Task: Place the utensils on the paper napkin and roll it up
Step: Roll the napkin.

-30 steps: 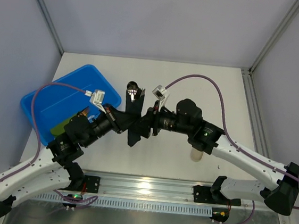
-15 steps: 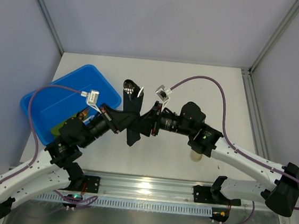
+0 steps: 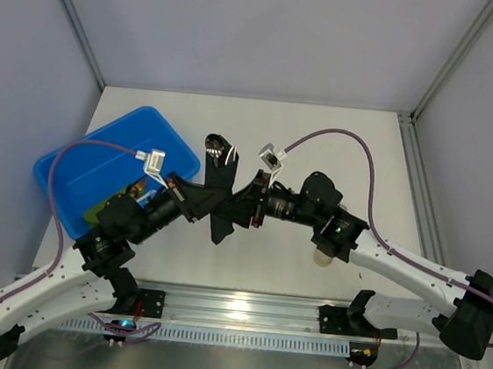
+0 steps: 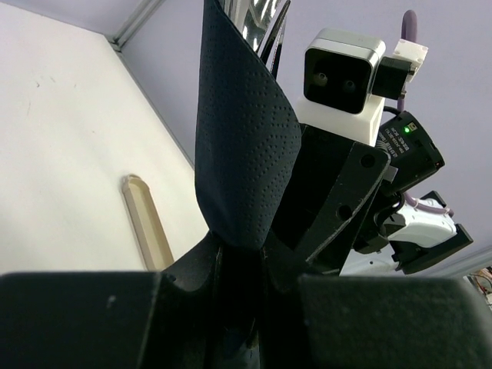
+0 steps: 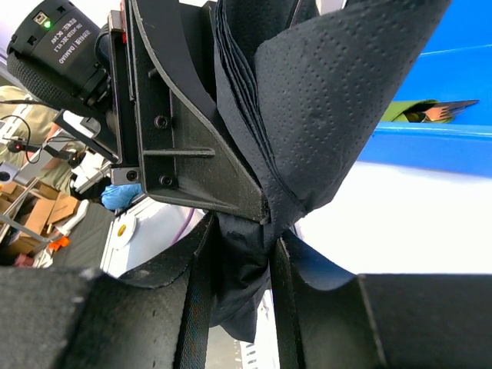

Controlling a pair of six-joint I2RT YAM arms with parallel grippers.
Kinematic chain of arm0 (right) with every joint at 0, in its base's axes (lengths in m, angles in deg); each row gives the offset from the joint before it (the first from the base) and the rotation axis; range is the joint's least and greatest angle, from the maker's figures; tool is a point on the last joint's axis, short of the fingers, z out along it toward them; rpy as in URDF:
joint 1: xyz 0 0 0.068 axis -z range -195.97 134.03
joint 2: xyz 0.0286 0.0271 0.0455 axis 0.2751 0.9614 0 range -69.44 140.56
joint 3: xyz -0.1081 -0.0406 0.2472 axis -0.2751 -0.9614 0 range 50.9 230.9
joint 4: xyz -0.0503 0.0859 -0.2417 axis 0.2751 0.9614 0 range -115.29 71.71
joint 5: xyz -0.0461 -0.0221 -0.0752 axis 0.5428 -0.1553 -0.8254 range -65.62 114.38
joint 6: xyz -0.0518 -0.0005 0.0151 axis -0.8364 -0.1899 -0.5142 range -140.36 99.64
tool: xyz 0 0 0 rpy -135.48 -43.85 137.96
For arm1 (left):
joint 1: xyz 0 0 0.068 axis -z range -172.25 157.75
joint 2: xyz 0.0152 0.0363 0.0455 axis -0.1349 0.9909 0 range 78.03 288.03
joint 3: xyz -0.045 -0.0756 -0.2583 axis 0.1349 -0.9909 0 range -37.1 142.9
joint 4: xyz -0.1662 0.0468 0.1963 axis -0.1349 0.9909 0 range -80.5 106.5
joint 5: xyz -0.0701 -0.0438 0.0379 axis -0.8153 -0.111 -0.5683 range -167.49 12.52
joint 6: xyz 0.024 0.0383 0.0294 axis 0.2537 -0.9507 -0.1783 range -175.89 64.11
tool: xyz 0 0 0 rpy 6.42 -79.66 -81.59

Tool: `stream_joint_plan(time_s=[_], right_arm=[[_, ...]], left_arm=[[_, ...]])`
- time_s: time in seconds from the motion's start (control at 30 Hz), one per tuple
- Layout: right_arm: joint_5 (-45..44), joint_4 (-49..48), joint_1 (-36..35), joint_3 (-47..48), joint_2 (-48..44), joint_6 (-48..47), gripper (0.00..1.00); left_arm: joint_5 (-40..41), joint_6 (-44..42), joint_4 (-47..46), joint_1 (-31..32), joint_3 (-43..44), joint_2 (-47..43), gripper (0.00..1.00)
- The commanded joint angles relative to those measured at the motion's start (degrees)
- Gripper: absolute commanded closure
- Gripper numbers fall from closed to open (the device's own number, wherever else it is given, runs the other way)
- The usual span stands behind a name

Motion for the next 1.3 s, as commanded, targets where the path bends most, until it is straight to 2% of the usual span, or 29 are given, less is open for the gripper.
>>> stream_joint_plan(time_s=[0.0,0.47,0.67,1.07,1.27], right_arm=[[3.4,-7.7,-0.9,-0.3,-2.7,-1.3,0.96],[9.5,-8.3,-0.9,-1.7,-3.7,-3.0,0.96],[9.2,-7.7,-0.9,-2.0,-3.9,-3.7,0.96],[9.9,-7.4,-0.9,-1.6,-3.4,-4.9,0.96],[9.9,-7.3,-0.9,-0.9,-2.6,-4.8,0.96]], left_arm=[[-0.2,-0.8,2.3,-0.1,1.7,0.4,1.0],[0.3,-2.9,9.7,-0.1,5.2,0.4,0.99],[0.0,-2.5,9.0,-0.1,4.2,-0.7,0.66],[-1.3,-1.3,9.0,-0.1,3.4,-1.9,0.4],[-5.0,1.1,4.5,-0.1,0.9,-1.8,0.37]])
